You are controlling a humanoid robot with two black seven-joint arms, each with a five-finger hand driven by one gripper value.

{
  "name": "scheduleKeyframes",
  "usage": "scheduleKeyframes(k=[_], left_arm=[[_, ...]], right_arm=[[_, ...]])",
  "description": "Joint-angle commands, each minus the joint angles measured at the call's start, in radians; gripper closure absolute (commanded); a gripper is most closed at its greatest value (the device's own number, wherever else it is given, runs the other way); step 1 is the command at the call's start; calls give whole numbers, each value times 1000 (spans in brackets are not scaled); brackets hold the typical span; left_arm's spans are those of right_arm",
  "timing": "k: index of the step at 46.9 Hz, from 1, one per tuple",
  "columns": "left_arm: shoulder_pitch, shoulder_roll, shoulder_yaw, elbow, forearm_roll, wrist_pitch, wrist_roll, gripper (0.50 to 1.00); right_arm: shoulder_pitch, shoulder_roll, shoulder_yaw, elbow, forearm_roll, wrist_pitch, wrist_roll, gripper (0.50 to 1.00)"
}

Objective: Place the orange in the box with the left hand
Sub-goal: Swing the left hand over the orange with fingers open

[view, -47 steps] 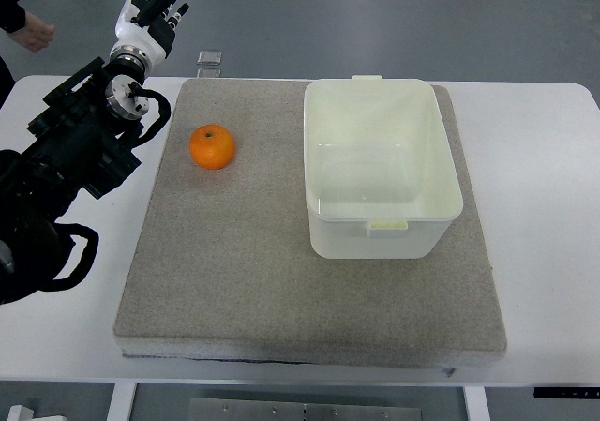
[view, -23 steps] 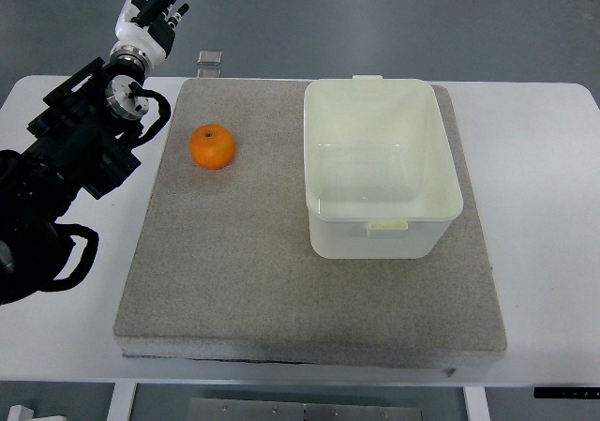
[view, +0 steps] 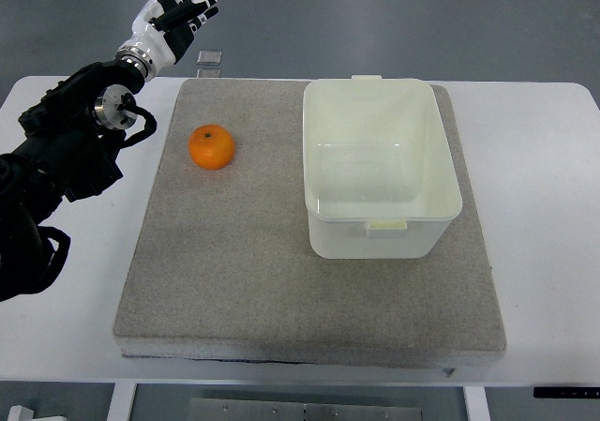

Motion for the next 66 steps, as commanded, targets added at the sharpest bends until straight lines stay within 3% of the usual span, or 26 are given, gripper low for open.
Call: scheduleKeyframes(k=[1, 10, 22, 44, 55, 66], left_arm=[[-8, 16, 115, 1, 26, -43, 0, 510], [-37, 44, 168, 1, 101, -127, 0, 510], [-91, 47, 188, 1, 461, -209, 2, 510], [-133, 51, 215, -41, 935, -209, -9, 512], [-159, 62, 375, -55, 966, -209, -50, 516], [-212, 156, 478, -241, 985, -209, -109, 521]], right_arm=[[0, 0, 0, 1, 0, 0, 0, 556], [0, 0, 0, 1, 0, 0, 0, 556], [0, 0, 0, 0, 0, 0, 0, 556], [0, 0, 0, 0, 0, 0, 0, 556], [0, 0, 0, 1, 0, 0, 0, 556], [0, 0, 0, 1, 0, 0, 0, 556]])
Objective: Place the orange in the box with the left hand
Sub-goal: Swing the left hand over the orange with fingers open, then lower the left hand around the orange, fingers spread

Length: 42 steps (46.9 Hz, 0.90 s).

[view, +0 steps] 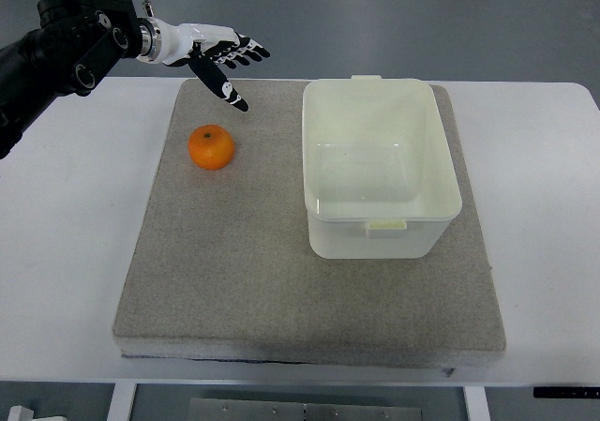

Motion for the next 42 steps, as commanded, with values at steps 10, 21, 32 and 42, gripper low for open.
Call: scheduleKeyframes(k=[10, 21, 32, 42], left_arm=[[-32, 160, 33, -288, 186, 0, -27, 519], [-98, 257, 30, -435, 260, 0, -59, 519], [-49, 265, 39, -431, 368, 0, -59, 519], [-32, 260, 44, -426, 378, 0, -57, 519]], right_arm=[[0, 0, 0, -1, 0, 0, 0, 556], [0, 0, 0, 1, 0, 0, 0, 556], [0, 0, 0, -1, 0, 0, 0, 556], [0, 0, 0, -1, 0, 0, 0, 556]])
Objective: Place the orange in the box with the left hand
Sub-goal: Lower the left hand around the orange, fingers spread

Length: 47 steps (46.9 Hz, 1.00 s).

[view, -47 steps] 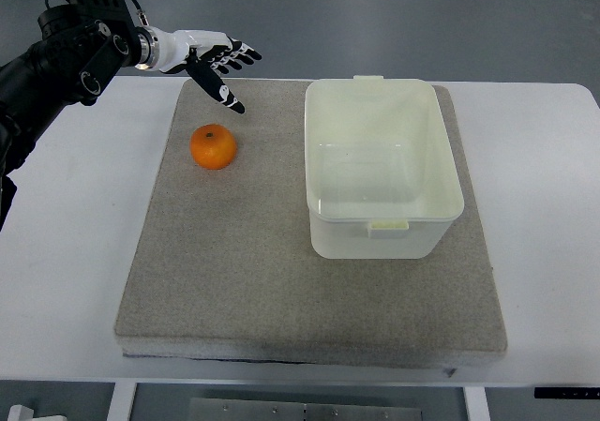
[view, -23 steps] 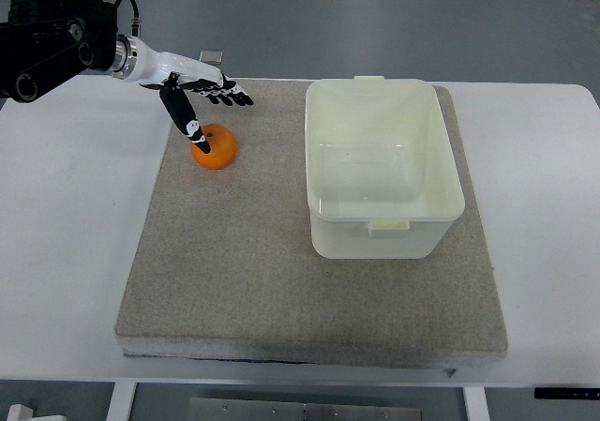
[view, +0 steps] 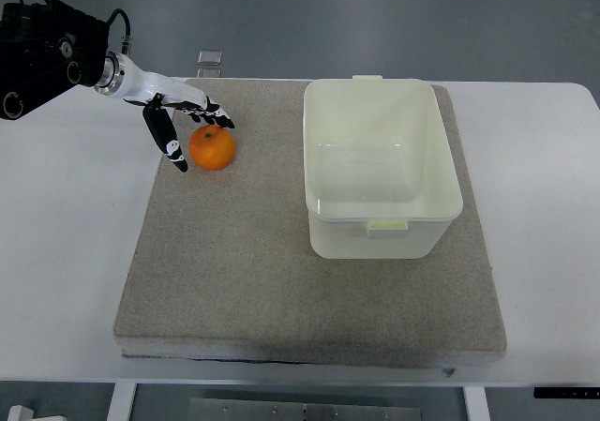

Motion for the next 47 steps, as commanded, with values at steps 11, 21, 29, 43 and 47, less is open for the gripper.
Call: scheduleKeyframes(k=[11, 21, 29, 43, 47], left_arm=[[8, -23, 4, 3, 11, 31, 2, 516], [11, -31, 4, 44, 9, 38, 0, 510], [38, -55, 18, 63, 16, 58, 2, 512], [38, -123, 73, 101, 20, 150, 2, 512], [39, -132, 73, 107, 20, 152, 2, 512]], right_arm=[[0, 0, 0, 0, 0, 0, 0, 556], [0, 0, 0, 1, 0, 0, 0, 556], [0, 0, 0, 0, 0, 0, 0, 556], [0, 0, 0, 1, 1, 0, 0, 556], [0, 0, 0, 1, 0, 0, 0, 556]])
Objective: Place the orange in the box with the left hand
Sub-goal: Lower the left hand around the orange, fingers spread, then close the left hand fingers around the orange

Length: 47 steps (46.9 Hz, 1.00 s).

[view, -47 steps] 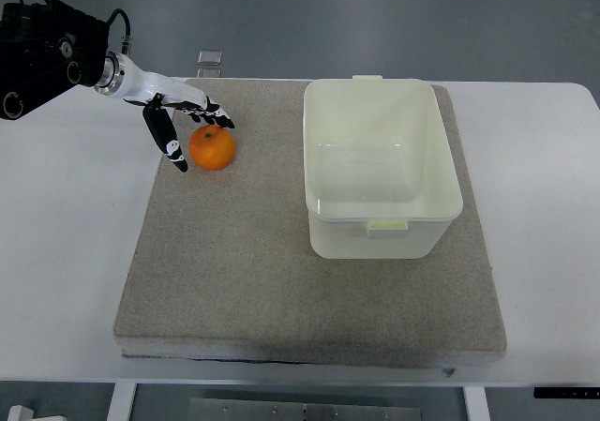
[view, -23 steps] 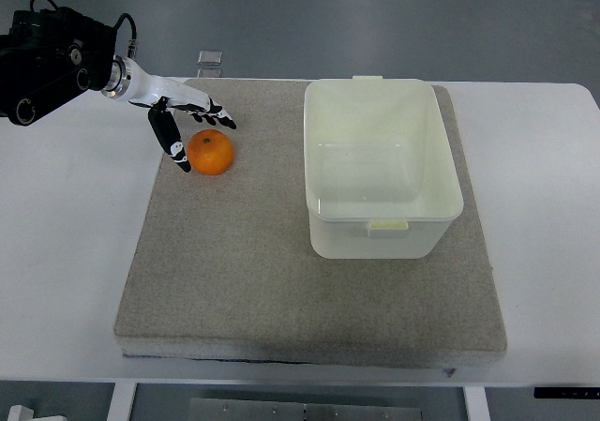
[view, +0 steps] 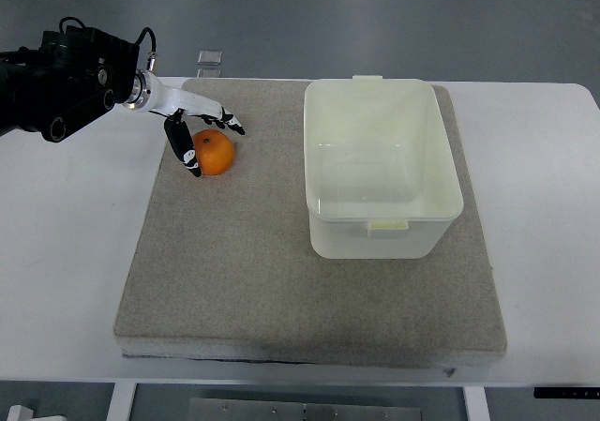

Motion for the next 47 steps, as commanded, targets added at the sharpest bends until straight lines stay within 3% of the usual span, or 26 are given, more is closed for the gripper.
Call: scheduleKeyframes(k=[1, 26, 31, 35, 43, 45, 47], left_arm=[[1, -8, 0, 5, -1, 3, 1, 512], [11, -14, 12, -1, 4, -3, -3, 512], [8, -14, 32, -1, 4, 0, -3, 544], [8, -17, 35, 4, 4, 5, -3, 613], [8, -22, 35, 7, 10, 19, -3, 795], [10, -22, 35, 7, 10, 23, -3, 808], [8, -22, 35, 7, 10, 25, -3, 878]], right_arm=[[0, 0, 0, 1, 0, 0, 0, 556], [0, 0, 0, -1, 0, 0, 0, 556], [0, 0, 0, -1, 0, 0, 0, 556], [0, 0, 0, 1, 0, 0, 0, 556], [0, 0, 0, 1, 1, 0, 0, 556], [0, 0, 0, -1, 0, 0, 0, 556], [0, 0, 0, -1, 0, 0, 0, 556]])
